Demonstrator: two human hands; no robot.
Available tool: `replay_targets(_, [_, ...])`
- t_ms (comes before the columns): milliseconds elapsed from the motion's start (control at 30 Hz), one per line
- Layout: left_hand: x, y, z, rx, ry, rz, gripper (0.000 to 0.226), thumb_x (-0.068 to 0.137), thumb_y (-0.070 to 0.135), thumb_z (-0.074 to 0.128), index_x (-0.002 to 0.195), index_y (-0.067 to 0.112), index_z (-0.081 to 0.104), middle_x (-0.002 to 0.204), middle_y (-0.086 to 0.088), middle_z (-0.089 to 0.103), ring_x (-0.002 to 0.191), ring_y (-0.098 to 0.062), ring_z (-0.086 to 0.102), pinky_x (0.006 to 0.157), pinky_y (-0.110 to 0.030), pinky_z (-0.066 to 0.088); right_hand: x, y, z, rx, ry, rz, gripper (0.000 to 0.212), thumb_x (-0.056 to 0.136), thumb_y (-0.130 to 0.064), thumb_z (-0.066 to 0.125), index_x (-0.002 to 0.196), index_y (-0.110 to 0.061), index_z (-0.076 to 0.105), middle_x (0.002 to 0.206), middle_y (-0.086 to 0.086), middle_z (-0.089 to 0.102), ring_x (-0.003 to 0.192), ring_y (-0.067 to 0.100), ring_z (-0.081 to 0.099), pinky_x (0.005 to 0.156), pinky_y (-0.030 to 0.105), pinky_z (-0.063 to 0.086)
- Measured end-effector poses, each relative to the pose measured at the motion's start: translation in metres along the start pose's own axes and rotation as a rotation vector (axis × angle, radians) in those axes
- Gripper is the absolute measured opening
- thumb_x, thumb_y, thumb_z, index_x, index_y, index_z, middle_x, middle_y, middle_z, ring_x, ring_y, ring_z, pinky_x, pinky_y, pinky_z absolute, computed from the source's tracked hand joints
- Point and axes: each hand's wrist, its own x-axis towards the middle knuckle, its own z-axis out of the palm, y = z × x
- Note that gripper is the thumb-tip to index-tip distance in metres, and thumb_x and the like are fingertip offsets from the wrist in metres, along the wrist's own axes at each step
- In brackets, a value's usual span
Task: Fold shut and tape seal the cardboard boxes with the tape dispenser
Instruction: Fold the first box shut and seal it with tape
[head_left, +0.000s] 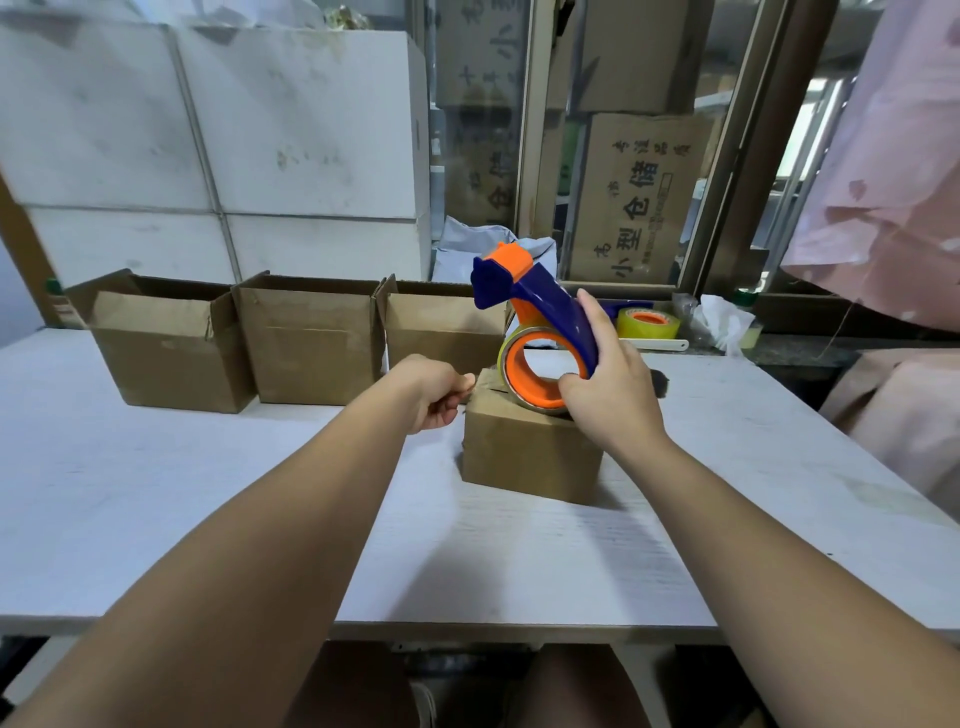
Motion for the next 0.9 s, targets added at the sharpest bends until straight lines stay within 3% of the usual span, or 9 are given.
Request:
replay_targets(333, [0.0, -0.01, 0.003, -0.057, 0.036, -0.024, 0.021, 0.095, 0.014, 0.056, 0.077, 0.006, 0.061, 0.066, -0.002, 0.048, 0.058, -0.008, 0.038, 0.06, -0.021, 0.047, -0.001, -0.004, 0.002, -0.025, 0.007, 0.029, 0.086, 0.086, -0.01, 0.066, 0.149, -0.037, 0.015, 0.142, 0.002, 0.04, 0.122, 0.025, 0.045, 0.085, 0.035, 0.053])
replay_targets(567, [-0.004, -0.014, 0.017, 0.062, 0.226, 0.06, 0.019, 0.094, 0.014, 0.056, 0.108, 0.003, 0.062, 0.074, -0.003, 0.045, 0.057, -0.014, 0.032, 0.047, -0.022, 0.03, -0.003, -0.006, 0.006, -0.013, 0.041, 0.049, 0.083, 0.086, -0.01, 0.065, 0.148, -0.037, 0.018, 0.142, 0.002, 0.04, 0.123, 0.024, 0.044, 0.085, 0.037, 0.053])
replay_targets(700, [0.0, -0.014, 0.024, 0.017, 0.229, 0.091, 0.027, 0.096, 0.013, 0.051, 0.121, 0.003, 0.055, 0.1, -0.003, 0.055, 0.067, -0.011, 0.044, 0.064, -0.024, 0.04, -0.003, -0.007, 0.007, -0.007, 0.056, 0.055, 0.081, 0.087, -0.01, 0.065, 0.148, -0.037, 0.018, 0.142, 0.002, 0.041, 0.123, 0.024, 0.045, 0.084, 0.037, 0.051])
replay_targets(833, [-0.001, -0.015, 0.026, -0.001, 0.21, 0.134, 0.03, 0.098, 0.014, 0.048, 0.126, 0.003, 0.052, 0.106, -0.006, 0.053, 0.071, -0.012, 0.047, 0.061, -0.022, 0.041, -0.005, -0.007, 0.007, -0.003, 0.064, 0.056, 0.079, 0.087, -0.011, 0.064, 0.147, -0.037, 0.019, 0.14, 0.001, 0.042, 0.123, 0.023, 0.046, 0.084, 0.037, 0.051])
replay_targets(900, [0.0, -0.017, 0.025, -0.008, 0.193, 0.171, 0.038, 0.099, 0.012, 0.046, 0.137, 0.009, 0.044, 0.122, -0.01, 0.053, 0.094, -0.019, 0.054, 0.076, -0.027, 0.046, -0.005, -0.007, 0.008, -0.004, 0.068, 0.056, 0.079, 0.088, -0.011, 0.064, 0.147, -0.037, 0.019, 0.139, 0.002, 0.043, 0.122, 0.023, 0.046, 0.084, 0.038, 0.052])
